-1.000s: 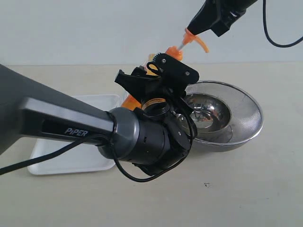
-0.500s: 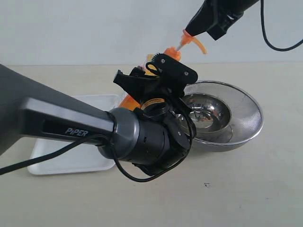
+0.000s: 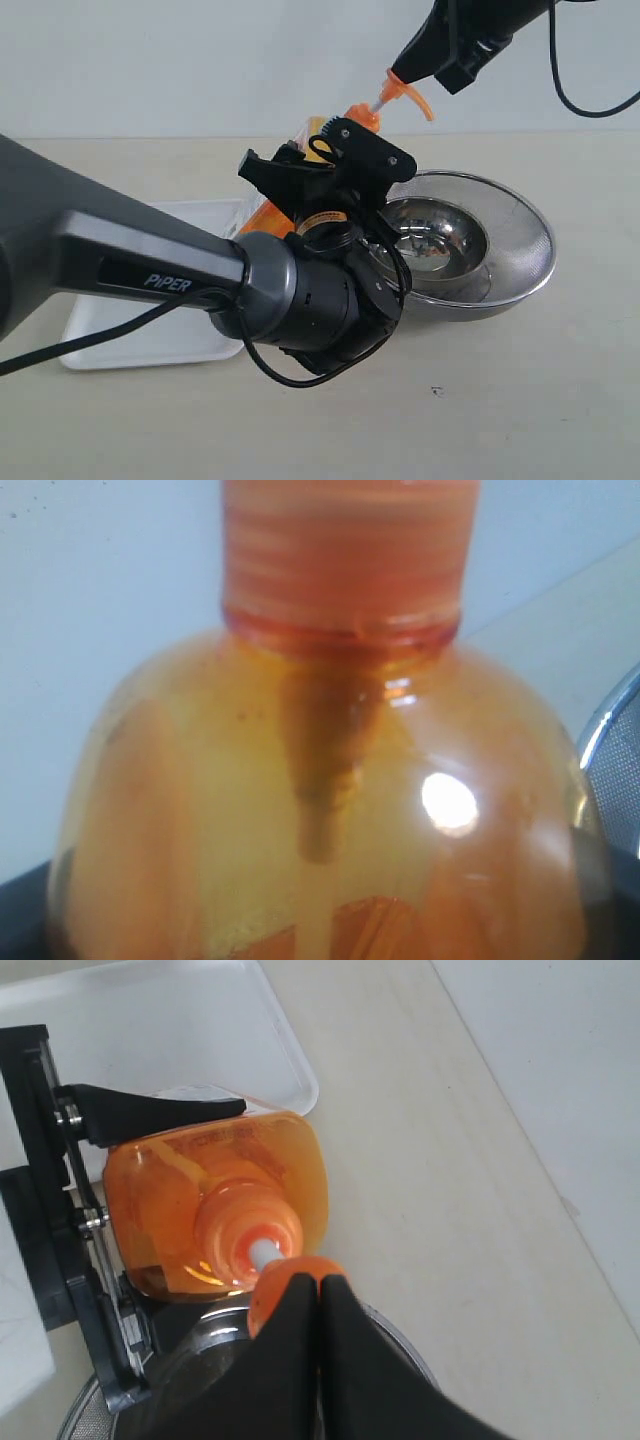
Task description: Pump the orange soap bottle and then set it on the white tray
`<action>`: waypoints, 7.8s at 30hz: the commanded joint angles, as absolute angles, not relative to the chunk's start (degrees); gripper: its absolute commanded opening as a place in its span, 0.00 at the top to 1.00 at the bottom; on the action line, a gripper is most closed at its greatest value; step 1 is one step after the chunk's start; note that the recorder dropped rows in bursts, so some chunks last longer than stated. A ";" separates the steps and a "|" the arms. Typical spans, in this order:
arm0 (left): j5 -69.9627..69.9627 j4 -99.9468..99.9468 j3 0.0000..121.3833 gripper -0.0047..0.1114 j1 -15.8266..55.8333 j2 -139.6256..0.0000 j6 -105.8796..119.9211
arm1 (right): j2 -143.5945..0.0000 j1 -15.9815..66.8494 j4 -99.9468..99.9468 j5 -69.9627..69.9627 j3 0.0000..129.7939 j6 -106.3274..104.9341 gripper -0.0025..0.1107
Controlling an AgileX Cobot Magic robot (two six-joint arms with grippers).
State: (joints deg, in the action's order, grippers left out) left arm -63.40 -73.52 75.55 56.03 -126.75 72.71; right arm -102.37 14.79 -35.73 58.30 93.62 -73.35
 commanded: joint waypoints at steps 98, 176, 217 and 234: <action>-65.73 -68.25 77.37 0.92 56.72 -122.36 58.70 | -108.08 19.66 -33.86 64.91 91.32 -73.80 0.98; -63.34 -68.99 77.31 0.92 56.72 -122.36 60.00 | -103.87 19.89 -30.82 62.58 92.88 -73.84 0.98; -63.33 -68.99 77.31 0.92 56.61 -122.36 60.00 | -73.80 19.89 2.78 52.66 97.86 -40.56 0.98; -63.33 -68.99 77.31 0.92 56.61 -122.36 60.00 | -44.14 19.89 23.22 35.63 71.26 -12.06 0.98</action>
State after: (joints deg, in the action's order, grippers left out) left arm -60.06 -72.48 76.44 56.45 -123.91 60.01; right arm -47.46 19.90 21.63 39.26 73.47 -14.63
